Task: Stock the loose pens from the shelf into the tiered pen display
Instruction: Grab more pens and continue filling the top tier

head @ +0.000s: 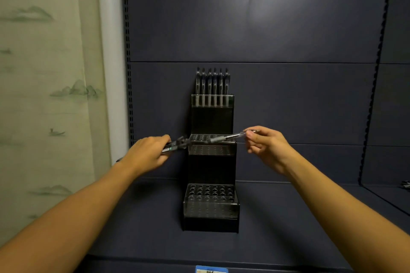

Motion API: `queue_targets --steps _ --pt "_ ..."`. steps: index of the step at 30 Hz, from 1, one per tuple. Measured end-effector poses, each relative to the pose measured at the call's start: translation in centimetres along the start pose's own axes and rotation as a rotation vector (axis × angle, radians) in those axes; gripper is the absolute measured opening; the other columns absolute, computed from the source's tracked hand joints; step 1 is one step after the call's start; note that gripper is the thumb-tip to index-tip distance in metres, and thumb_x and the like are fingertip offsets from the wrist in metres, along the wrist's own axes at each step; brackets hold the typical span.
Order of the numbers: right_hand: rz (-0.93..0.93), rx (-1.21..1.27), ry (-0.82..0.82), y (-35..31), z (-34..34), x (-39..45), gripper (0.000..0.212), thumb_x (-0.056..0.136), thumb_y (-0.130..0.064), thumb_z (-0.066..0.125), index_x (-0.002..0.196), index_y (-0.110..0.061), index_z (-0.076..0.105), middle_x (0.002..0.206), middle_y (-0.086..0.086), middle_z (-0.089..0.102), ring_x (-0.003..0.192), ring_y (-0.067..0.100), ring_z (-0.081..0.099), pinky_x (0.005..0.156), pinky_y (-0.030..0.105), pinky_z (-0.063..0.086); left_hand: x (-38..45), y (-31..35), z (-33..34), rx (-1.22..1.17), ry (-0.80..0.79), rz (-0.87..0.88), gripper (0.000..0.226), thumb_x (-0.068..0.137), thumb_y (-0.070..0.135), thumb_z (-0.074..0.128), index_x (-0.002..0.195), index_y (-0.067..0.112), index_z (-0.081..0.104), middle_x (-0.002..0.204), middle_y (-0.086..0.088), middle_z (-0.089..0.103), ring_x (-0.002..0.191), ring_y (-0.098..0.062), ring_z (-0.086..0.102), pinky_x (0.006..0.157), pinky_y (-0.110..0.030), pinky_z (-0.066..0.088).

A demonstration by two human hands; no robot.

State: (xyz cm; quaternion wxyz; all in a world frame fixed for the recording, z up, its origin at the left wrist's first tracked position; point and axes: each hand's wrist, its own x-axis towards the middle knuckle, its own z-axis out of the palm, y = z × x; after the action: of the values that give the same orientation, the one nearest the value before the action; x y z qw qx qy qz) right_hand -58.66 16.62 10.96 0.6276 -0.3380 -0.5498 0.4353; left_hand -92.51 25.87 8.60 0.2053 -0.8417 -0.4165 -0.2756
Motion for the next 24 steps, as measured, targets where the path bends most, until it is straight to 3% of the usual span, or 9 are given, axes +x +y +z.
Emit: queue_targets --steps 5,8,10,12,15,24 --pt "0.044 0.120 -0.021 -1.2 1.3 1.2 0.027 0.076 -0.009 0.072 0.102 -0.001 0.070 0.082 0.007 0.070 0.069 0.014 0.068 0.063 0.025 0.056 2.1 0.0 -0.1 -0.293 0.226 -0.195 0.026 0.093 0.034 0.071 0.088 0.013 0.058 0.065 -0.001 0.059 0.057 -0.026 0.055 0.054 -0.038 0.042" --pt "0.024 0.071 -0.021 -1.8 1.4 2.4 0.021 0.090 -0.001 0.064 0.110 0.002 0.071 0.085 0.008 0.073 0.069 0.013 0.069 0.067 0.027 0.058 3.8 0.5 -0.7 -0.491 0.347 -0.335 0.026 0.094 0.032 0.070 0.085 0.010 0.061 0.060 -0.002 0.052 0.054 -0.019 0.048 0.054 -0.035 0.036" --pt "-0.008 0.031 -0.011 -2.3 1.6 3.2 0.023 0.095 0.001 0.058 0.114 0.003 0.070 0.085 0.007 0.073 0.068 0.011 0.068 0.069 0.027 0.058 4.9 0.8 -1.1 -0.577 0.370 -0.399 0.027 0.095 0.035 0.069 0.089 0.009 0.065 0.067 -0.008 0.058 0.059 -0.020 0.051 0.057 -0.036 0.040" --pt "-0.040 -0.003 0.006 -2.7 1.9 4.1 0.024 0.097 0.001 0.056 0.117 0.003 0.069 0.084 0.005 0.072 0.068 0.010 0.068 0.071 0.028 0.058 5.9 0.8 -1.4 -0.649 0.366 -0.421 0.025 0.095 0.038 0.068 0.092 0.013 0.067 0.072 -0.008 0.062 0.062 -0.020 0.055 0.060 -0.035 0.044" --pt "-0.111 -0.078 0.037 -3.3 2.5 5.3 0.023 0.098 0.001 0.058 0.118 0.002 0.069 0.088 0.006 0.072 0.078 0.014 0.071 0.074 0.028 0.058 7.2 0.2 -1.5 -0.744 0.388 -0.436 0.023 0.095 0.038 0.068 0.078 0.024 0.060 0.063 0.000 0.059 0.054 -0.016 0.057 0.057 -0.028 0.045" --pt "-0.343 -0.248 0.197 -4.2 6.3 9.1 0.020 0.095 0.005 0.062 0.114 0.002 0.068 0.086 0.006 0.073 0.078 0.017 0.069 0.076 0.031 0.061 10.5 -1.4 -1.3 -0.908 0.476 -0.424 0.028 0.096 0.044 0.065 0.076 0.025 0.058 0.057 -0.006 0.061 0.048 -0.012 0.056 0.058 -0.031 0.047"
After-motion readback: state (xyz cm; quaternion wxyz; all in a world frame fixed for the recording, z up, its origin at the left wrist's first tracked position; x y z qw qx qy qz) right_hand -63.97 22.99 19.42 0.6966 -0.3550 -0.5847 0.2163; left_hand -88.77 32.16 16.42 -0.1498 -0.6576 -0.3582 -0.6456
